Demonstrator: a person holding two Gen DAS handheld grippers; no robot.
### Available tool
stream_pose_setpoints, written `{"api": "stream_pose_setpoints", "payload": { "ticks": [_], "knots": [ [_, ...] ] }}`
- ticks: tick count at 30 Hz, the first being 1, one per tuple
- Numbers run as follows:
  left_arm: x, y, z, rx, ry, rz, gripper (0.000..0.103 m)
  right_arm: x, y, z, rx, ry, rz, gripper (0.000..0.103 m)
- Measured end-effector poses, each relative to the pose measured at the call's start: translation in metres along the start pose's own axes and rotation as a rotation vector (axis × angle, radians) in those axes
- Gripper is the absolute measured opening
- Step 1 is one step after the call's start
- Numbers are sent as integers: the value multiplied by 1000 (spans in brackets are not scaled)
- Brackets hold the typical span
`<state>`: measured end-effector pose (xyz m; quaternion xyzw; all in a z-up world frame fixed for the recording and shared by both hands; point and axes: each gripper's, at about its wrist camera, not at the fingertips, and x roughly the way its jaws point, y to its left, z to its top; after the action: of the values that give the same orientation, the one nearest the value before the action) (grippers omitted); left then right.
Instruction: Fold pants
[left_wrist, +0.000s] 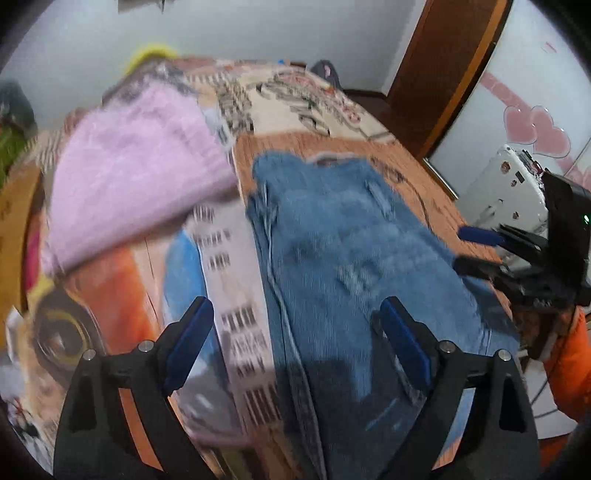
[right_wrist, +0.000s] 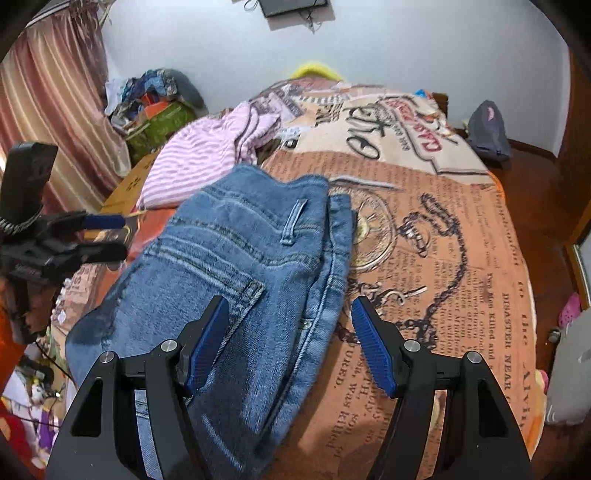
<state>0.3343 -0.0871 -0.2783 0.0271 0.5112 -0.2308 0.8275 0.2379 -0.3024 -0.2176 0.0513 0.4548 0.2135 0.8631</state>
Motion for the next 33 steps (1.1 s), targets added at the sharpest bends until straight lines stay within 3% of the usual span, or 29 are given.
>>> {"api": "stream_pose_setpoints", "payload": {
  "ticks": [3,8,13,19,33],
  "knots": [
    [11,4,-10,-42,41,-17,93,10,-1,-2,4,30,23,65],
    [20,14,-17,-115,44,-79,95,12,-5,0,27,49,62,65],
    [32,24,-13,-166,62,-152,95,21,-8,1,34,78,97,73],
    [34,24,0,-175,35,-190,95,34,-18,2,82,88,166,82],
    [46,21,-14,-224,129,-307,96,32,-24,-16,149,168,262,84]
  ]
}}
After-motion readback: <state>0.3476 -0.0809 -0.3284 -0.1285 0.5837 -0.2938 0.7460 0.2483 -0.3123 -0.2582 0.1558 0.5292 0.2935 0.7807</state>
